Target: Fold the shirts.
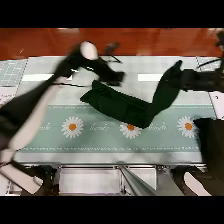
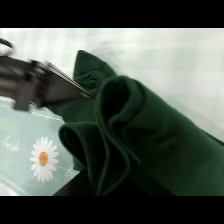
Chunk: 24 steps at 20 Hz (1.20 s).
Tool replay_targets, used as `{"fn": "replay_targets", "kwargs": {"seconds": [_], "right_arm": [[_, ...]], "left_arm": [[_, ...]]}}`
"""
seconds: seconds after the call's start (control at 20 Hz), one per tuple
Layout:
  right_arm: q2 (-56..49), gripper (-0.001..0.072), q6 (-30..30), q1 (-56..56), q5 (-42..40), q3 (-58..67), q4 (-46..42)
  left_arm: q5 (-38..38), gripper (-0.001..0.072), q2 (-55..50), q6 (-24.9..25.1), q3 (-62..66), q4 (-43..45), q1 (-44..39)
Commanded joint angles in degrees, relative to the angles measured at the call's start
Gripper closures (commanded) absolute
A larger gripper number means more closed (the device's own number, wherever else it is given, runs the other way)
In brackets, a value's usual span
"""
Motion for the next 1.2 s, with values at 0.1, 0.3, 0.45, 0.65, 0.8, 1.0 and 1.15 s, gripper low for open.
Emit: {"fn": "replay_targets", "kwargs": {"seconds": [0.1,0.3,0.45,0.65,0.8,1.0,1.15], "right_arm": [[-13.5,0.0683,0.3,14.6,-9.2,7.6,4.2],[-27.5,0.0683,0.3,22.0,-10.6,19.1,5.3],[-36.4,0.0683,0.4,24.5,-10.7,26.1,7.2],[-43.6,0.0683,1.2,26.3,-10.3,29.9,8.1],[-46.3,0.0683,0.7,26.8,-10.6,29.9,10.1],[-48.9,0.0683,-0.5,28.2,-12.4,29.9,13.1],[-51.1,0.0583,-3.1,29.8,-13.0,29.9,19.1]], "left_arm": [[10.6,0.0689,32.2,1.0,-31.3,7.0,20.6],[13.0,0.0689,51.8,1.0,-50.8,7.0,30.8],[13.0,0.0689,60.2,1.0,-57.8,5.2,33.7],[13.5,0.0689,62.6,0.8,-59.2,2.0,33.9],[14.6,0.0689,61.9,0.8,-59.2,-0.5,33.9],[14.5,0.0689,60.6,0.9,-59.2,-0.6,33.3],[14.6,0.0689,58.5,1.0,-59.2,-0.6,31.8]]}}
